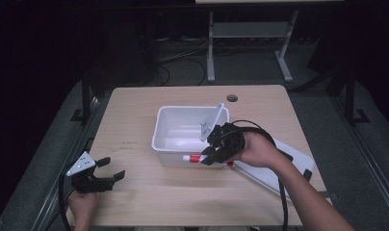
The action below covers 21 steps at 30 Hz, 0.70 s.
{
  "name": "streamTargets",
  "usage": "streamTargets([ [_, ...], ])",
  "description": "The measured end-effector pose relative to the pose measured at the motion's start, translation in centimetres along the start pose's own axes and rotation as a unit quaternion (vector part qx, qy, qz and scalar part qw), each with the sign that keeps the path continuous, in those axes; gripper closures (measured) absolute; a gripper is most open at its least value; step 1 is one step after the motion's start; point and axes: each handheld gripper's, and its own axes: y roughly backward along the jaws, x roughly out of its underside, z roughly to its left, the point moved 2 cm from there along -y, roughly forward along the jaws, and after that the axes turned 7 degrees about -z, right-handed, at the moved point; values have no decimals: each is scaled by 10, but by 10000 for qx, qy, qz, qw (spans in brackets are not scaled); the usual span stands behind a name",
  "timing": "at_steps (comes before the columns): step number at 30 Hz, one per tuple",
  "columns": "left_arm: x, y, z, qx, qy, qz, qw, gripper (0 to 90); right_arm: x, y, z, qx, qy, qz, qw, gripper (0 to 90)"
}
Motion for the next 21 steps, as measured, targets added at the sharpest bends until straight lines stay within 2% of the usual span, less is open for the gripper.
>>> streamTargets([
  [21,0,1,2,-11,28,-20,10000,143,-26,10,-30,148,51,126,9998,714],
])
